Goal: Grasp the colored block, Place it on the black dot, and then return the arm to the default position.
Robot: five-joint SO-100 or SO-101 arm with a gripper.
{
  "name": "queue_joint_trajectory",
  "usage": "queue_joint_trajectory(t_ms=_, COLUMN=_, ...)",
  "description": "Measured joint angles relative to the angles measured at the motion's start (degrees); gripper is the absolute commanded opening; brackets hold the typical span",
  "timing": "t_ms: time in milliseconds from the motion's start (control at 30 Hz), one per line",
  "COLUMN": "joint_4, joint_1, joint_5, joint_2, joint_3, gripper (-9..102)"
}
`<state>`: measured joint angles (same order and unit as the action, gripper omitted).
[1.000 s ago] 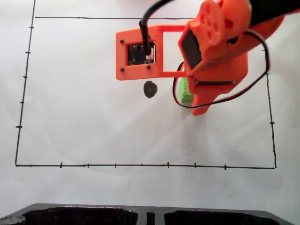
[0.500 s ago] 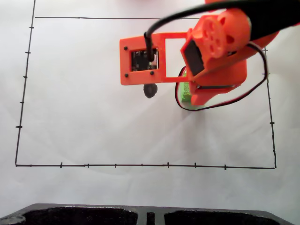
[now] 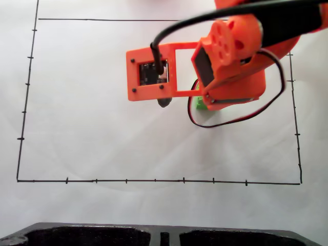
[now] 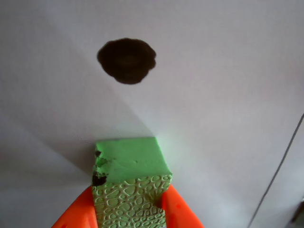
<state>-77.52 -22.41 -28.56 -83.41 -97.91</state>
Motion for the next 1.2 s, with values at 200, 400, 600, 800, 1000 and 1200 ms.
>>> queue_joint_trajectory(t_ms=200, joint_4=-3.3, joint_1=2.4, joint_5=6.4, joint_2=-6.2, joint_3=0.0, gripper=7)
queue_joint_trajectory(t_ms=400, joint_4=-6.1, joint_1=6.9, joint_5=13.5, joint_2=-11.2, joint_3=0.0, gripper=7)
queue_joint_trajectory(t_ms=600, joint_4=-7.1, joint_1=11.4, joint_5=17.8, joint_2=-12.2, joint_3=0.0, gripper=7)
queue_joint_trajectory(t_ms=800, joint_4=-7.1, joint_1=14.8, joint_5=20.1, joint_2=-12.0, joint_3=0.0, gripper=8)
queue_joint_trajectory(t_ms=1000, joint_4=-4.5, joint_1=16.6, joint_5=22.6, joint_2=-9.6, joint_3=-1.1, gripper=8)
queue_joint_trajectory(t_ms=1200, joint_4=-2.1, joint_1=17.3, joint_5=24.0, joint_2=-7.0, joint_3=-3.9, gripper=8)
